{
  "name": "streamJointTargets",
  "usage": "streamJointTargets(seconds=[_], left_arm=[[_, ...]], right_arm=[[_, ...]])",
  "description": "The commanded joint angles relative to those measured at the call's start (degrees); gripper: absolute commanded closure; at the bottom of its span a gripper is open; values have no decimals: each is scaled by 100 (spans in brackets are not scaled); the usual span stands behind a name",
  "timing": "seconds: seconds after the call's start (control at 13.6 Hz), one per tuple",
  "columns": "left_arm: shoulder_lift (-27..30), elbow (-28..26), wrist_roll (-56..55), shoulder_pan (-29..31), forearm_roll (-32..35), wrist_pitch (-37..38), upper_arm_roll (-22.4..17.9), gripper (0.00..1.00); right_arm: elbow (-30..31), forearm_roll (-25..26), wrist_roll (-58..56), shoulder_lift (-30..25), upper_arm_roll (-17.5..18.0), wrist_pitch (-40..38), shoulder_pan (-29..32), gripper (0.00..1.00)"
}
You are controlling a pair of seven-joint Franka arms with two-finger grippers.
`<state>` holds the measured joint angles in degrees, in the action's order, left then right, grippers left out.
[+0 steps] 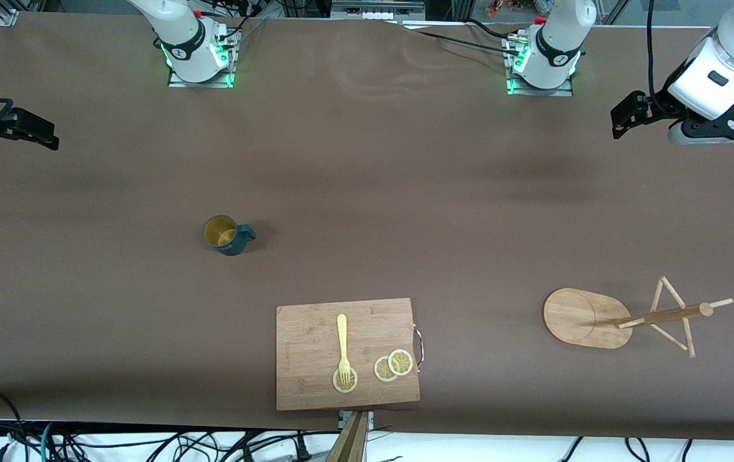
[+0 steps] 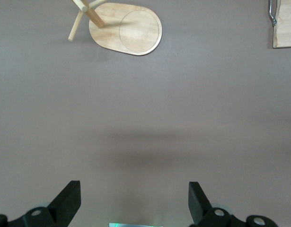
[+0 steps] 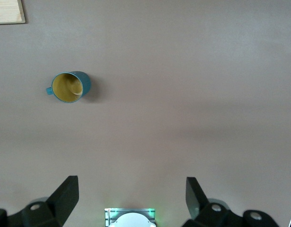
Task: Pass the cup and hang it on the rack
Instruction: 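Move the right gripper toward the teal mug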
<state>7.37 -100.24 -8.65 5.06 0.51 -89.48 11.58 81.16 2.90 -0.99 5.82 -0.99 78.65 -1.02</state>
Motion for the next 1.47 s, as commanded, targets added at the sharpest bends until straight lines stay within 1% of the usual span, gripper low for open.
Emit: streamJointTargets(seconds=[0.0,0.07,0.29,0.44,0.81,1.03,1.4], left_arm=[[142,-180,127,-14,-7,-201,-59,0],[151,-162,127,-14,-7,-227,-59,0],[151,-136,118,3,-33,-666,-68,0],[151,-153,118,12,-33,-702,-103,0],[142,-293,118,38,-25,-702,-173,0],[142,-373,118,47,-16,-763,-173,0],[186,-399,118,135,-33,-860,-182,0]], right_arm=[[-197,70,-77,86,82,-122,85,0],[-197,62,-77,86,82,-113,85,0],[-197,79,-94,86,73,-113,85,0],[-188,36,-60,86,12,-96,137,0],[-241,44,-86,191,11,-96,181,0],[-162,27,-68,341,20,18,146,0],[-171,18,-77,1042,55,202,111,0]])
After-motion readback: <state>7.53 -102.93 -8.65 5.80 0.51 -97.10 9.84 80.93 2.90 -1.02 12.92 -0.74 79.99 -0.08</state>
